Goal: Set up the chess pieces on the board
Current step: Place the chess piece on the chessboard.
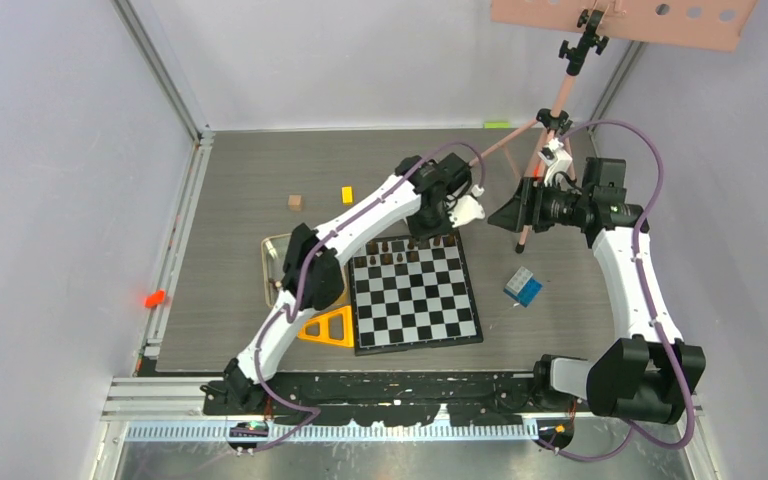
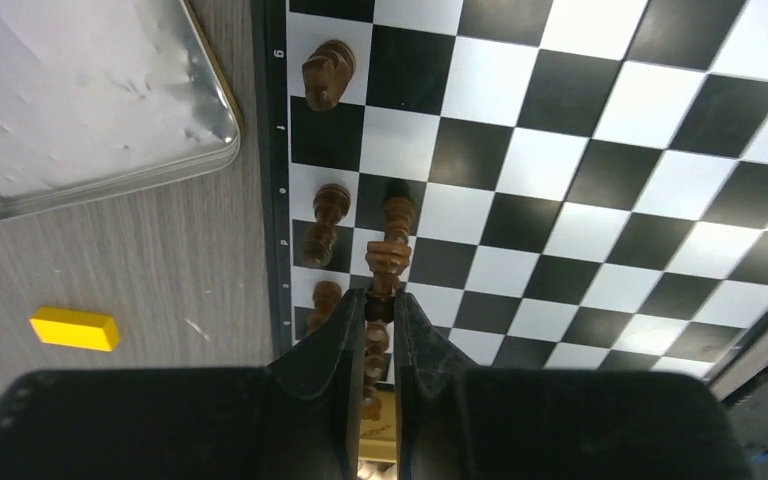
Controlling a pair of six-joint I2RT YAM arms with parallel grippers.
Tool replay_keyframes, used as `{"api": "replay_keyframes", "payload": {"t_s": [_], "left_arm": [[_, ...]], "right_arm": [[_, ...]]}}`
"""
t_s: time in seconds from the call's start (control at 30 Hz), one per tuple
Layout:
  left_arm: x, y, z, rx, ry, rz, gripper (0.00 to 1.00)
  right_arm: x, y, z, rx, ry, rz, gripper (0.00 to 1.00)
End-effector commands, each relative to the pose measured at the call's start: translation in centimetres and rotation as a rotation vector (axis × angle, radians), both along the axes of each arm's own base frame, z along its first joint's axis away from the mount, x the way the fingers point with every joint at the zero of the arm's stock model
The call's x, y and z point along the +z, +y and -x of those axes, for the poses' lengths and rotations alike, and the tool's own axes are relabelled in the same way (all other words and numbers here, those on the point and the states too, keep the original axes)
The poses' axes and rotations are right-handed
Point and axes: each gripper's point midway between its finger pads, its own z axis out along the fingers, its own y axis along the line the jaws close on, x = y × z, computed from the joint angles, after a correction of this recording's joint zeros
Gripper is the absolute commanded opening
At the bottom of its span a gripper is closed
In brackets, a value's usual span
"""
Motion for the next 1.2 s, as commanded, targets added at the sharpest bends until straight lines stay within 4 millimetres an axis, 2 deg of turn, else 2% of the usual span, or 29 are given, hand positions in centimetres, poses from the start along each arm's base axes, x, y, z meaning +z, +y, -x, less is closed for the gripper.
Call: {"api": "replay_keyframes", "payload": {"t_s": [0.0, 0.13, 0.47, 0.8, 1.17], "left_arm": [[-0.2, 1.3, 0.2, -0.105, -0.075, -0.189, 0.03], [-1.5, 0.0, 0.2, -0.167, -0.138, -0.243, 0.05], [-2.8, -1.6, -0.7, -0.215, -0.230, -0.279, 0.10], [-3.6, -2.3, -1.2, -0.236, -0.252, -0.281, 0.14], [-4.7, -2.5, -0.9, -0.246, -0.232, -0.284, 0.18]], "right_arm": [[-0.1, -0.6, 0.8, -0.004, -0.026, 0.050, 0.70], [-0.1, -0.6, 0.9, 0.000, -0.024, 0.045, 0.70], [-0.2, -0.5, 1.1, 0.013, -0.013, 0.026, 0.70], [-0.1, -0.9, 1.1, 0.003, -0.012, 0.013, 0.70], [0.3, -2.7, 0.6, -0.061, -0.007, -0.009, 0.70]]}}
